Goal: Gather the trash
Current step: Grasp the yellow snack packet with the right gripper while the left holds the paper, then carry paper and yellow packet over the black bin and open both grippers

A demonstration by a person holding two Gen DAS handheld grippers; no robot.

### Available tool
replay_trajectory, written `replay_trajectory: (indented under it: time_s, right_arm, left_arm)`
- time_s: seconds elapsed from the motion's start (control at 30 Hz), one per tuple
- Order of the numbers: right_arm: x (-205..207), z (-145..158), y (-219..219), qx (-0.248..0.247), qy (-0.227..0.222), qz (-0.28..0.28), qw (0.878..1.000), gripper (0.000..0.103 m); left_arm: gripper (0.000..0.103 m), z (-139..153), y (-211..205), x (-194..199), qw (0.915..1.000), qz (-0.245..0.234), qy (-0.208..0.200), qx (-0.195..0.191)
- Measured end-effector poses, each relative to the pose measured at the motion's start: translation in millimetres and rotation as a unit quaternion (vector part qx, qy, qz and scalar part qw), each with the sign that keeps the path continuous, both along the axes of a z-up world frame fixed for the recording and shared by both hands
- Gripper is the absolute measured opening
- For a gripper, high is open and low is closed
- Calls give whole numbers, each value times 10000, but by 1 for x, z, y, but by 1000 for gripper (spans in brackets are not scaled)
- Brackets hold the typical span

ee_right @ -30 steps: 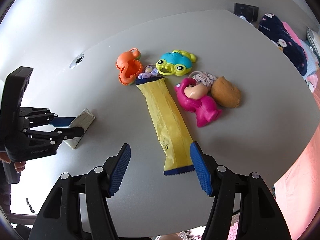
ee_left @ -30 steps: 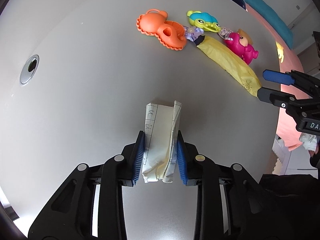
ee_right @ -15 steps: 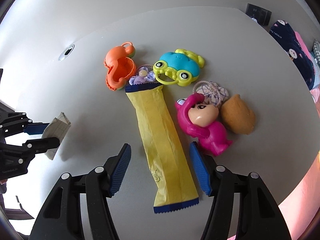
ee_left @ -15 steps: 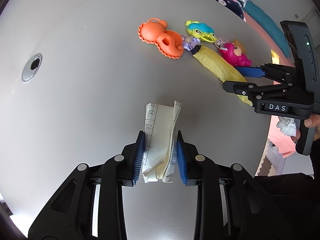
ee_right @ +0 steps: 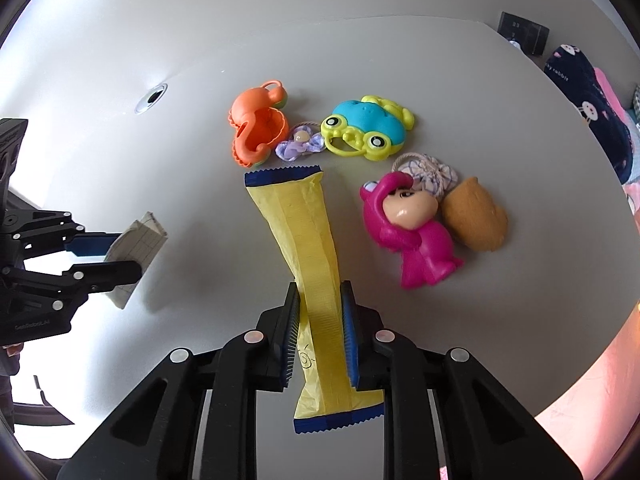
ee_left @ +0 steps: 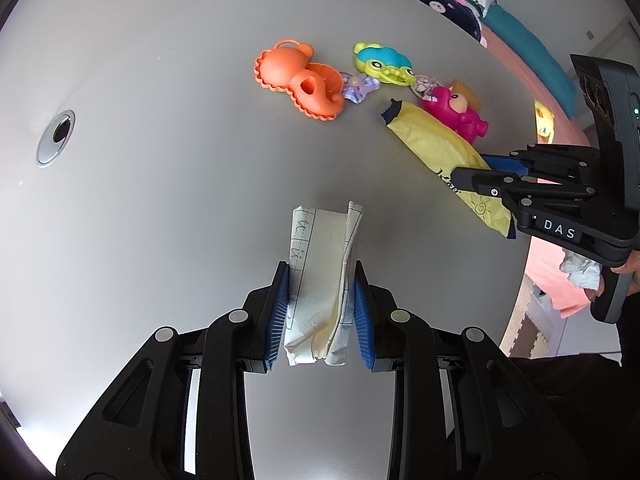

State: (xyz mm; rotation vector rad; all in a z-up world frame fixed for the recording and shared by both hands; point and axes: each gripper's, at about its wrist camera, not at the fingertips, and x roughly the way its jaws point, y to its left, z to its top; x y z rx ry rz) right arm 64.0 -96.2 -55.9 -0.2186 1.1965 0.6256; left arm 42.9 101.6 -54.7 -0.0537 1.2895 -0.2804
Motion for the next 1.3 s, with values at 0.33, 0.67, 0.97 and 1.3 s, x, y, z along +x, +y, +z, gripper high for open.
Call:
replay_trajectory:
  time_s: [0.33,0.67,0.97,1.3]
  right_arm:
    - [-28,17,-44,238,-99,-262,9993,21]
    - [-59,27,-117,312,-255,-848,9956,21]
    - [-86,27,-183,274,-269,-1480,9882,21]
    - [-112,25,-240,228,-242,-2122,9766,21]
  left_arm:
    - [30,14,-25,-14,9995,-290,-146,41]
    - [30,29,-85,-27,9951,-944,-300,-28]
    - [30,31,-141,-33,9870,-1560,-296,-256]
    - [30,30,-187,-42,9733,-2254,-224,-370]
